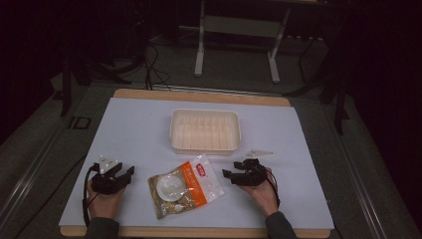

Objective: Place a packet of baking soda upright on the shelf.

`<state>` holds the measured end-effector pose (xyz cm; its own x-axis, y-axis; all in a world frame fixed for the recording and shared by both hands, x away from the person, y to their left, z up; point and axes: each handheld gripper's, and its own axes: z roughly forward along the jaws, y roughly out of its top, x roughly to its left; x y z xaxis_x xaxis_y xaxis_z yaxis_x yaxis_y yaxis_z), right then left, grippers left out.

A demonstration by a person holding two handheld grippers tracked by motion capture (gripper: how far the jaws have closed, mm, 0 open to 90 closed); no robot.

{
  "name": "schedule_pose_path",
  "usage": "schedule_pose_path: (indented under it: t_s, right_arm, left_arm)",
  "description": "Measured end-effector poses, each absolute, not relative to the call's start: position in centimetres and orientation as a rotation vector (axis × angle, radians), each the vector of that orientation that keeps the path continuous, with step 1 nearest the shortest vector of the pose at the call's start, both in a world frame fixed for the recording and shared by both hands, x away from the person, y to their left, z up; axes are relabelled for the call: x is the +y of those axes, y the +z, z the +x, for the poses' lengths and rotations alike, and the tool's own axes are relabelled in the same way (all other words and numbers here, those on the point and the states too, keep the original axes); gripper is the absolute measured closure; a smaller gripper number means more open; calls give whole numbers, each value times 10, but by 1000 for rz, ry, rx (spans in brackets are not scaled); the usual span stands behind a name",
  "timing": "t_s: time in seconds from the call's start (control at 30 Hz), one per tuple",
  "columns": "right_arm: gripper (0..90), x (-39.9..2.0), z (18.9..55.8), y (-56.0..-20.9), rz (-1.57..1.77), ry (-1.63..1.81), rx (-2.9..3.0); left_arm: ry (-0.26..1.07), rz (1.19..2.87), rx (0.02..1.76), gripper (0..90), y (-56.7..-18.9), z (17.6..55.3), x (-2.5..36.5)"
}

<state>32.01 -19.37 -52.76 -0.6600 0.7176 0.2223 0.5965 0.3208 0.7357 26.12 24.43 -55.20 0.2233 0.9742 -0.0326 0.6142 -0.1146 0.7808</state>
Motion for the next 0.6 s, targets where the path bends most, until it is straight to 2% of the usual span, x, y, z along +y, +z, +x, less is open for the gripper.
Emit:
schedule_pose_path:
  t_s: [0.17,0.6]
  right_arm:
    - [322,-177,319,-526,1139,1247,2493]
    - [283,-142,322,-538,1063,1253,2601]
  left_arm:
    - [680,1827,1472,496,-552,261,243]
    - [669,1814,1480,480,-552,262,244]
